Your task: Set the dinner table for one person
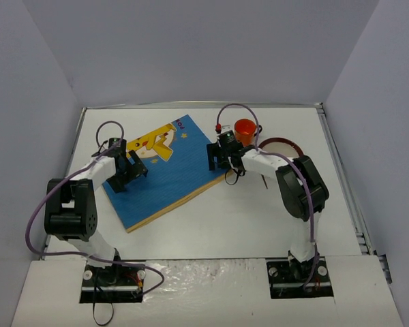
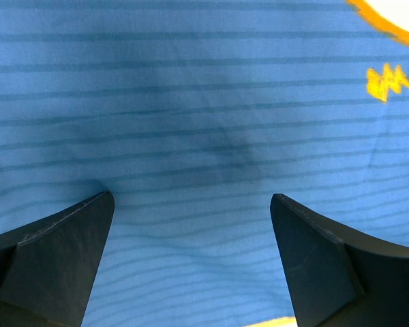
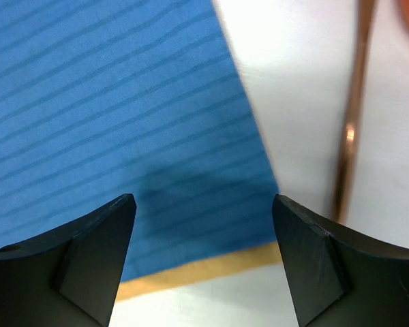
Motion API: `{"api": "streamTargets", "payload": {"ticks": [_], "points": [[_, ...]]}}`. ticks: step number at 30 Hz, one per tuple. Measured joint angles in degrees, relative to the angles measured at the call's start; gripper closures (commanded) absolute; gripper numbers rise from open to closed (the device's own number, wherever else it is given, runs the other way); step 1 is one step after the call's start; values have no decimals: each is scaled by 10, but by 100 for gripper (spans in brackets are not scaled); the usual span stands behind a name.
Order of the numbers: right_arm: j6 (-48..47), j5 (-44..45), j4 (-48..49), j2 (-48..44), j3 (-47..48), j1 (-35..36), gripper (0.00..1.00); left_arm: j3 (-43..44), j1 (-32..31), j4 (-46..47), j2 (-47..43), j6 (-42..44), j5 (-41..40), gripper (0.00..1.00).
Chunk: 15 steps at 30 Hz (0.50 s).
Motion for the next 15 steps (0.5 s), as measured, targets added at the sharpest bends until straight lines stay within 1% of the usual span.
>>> {"api": "streamTargets", "payload": {"ticks": [2, 5, 7, 9, 10, 13, 15], "points": [[1, -1, -19, -30, 2, -6, 17, 31, 0, -19, -4, 15, -1, 3], [8, -2, -31, -106, 5, -23, 13, 91, -1, -35, -31, 49, -1, 3], [22, -4, -31, -169, 5, -45, 9, 129, -3, -44, -62, 82, -1, 3], [39, -5, -23, -232, -3, -77, 3, 152, -5, -45, -107, 121, 0, 3], [47, -4, -21, -265, -11, -96, 1, 156, -5, -46, -134, 139, 0, 3], [71, 1, -15, -350, -47, -156, 0, 150, -8, -51, -221, 188, 0, 3], [88, 8, -13, -396, -79, -189, 0, 120, -8, -38, -279, 212, 1, 3]]}}
